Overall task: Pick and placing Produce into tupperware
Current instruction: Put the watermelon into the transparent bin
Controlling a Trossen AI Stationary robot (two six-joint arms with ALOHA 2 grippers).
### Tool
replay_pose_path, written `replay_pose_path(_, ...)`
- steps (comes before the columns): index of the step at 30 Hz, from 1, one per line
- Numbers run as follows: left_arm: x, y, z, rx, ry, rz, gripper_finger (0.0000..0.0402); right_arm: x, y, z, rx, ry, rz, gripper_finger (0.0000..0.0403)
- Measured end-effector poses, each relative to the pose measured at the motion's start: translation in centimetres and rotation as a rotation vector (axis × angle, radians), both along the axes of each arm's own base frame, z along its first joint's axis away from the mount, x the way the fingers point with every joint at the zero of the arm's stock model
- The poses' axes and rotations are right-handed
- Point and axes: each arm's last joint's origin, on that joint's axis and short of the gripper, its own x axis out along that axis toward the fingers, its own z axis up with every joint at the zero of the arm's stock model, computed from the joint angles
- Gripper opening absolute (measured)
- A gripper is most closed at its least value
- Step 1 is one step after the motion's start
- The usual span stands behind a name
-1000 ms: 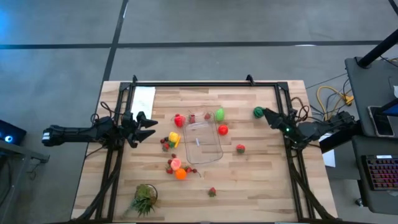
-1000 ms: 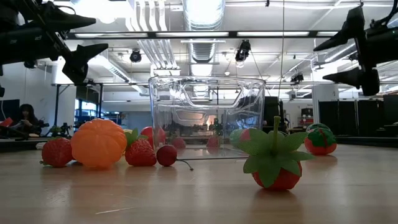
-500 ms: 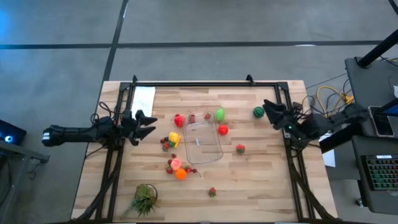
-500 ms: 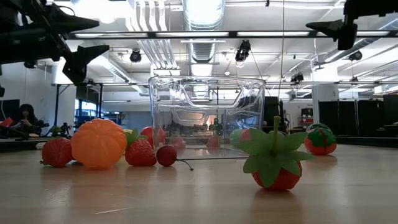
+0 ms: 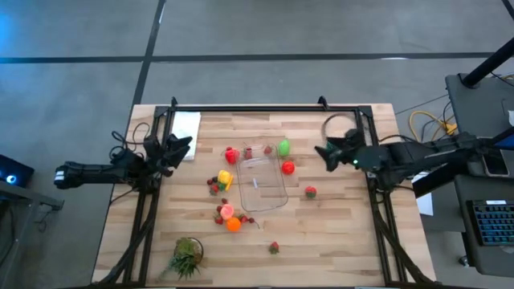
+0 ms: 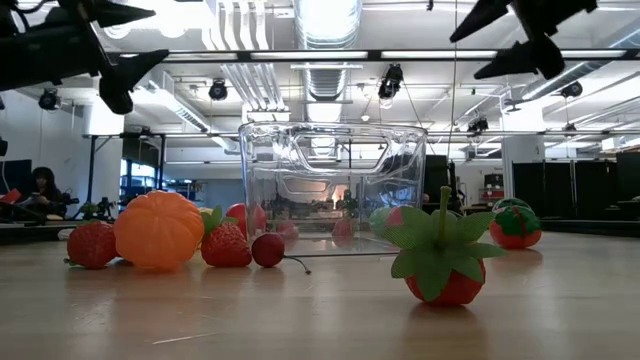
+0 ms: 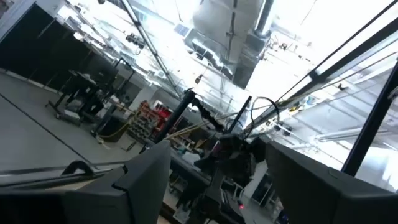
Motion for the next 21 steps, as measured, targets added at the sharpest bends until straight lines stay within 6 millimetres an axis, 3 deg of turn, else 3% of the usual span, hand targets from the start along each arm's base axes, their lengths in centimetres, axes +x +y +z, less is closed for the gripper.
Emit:
replay_pose_path(4, 0.1, 0.0, -0.1, 0.001, 0.011, 0.0, 0.0249, 1.3, -1.6, 0.1, 0.018, 0.11, -0.114, 0.0359)
replay_pose_path(10, 0.3, 0.0, -0.2, -0.006, 0.02, -0.003, 0.0249, 0.8, -5.9, -2.5, 0.317, 0.312, -0.372, 0.0359)
replay_pose_path(15, 0.3, 0.0, -0.2, -0.006, 0.022, -0.003, 0.0249, 1.1, -8.0, -3.1, 0.419, 0.339, -0.417, 0.0359)
replay_pose_path(21, 0.3, 0.0, -0.2, -0.005, 0.022, -0.003, 0.0249, 1.8, -9.1, -2.6, 0.355, 0.409, -0.381, 0.0359)
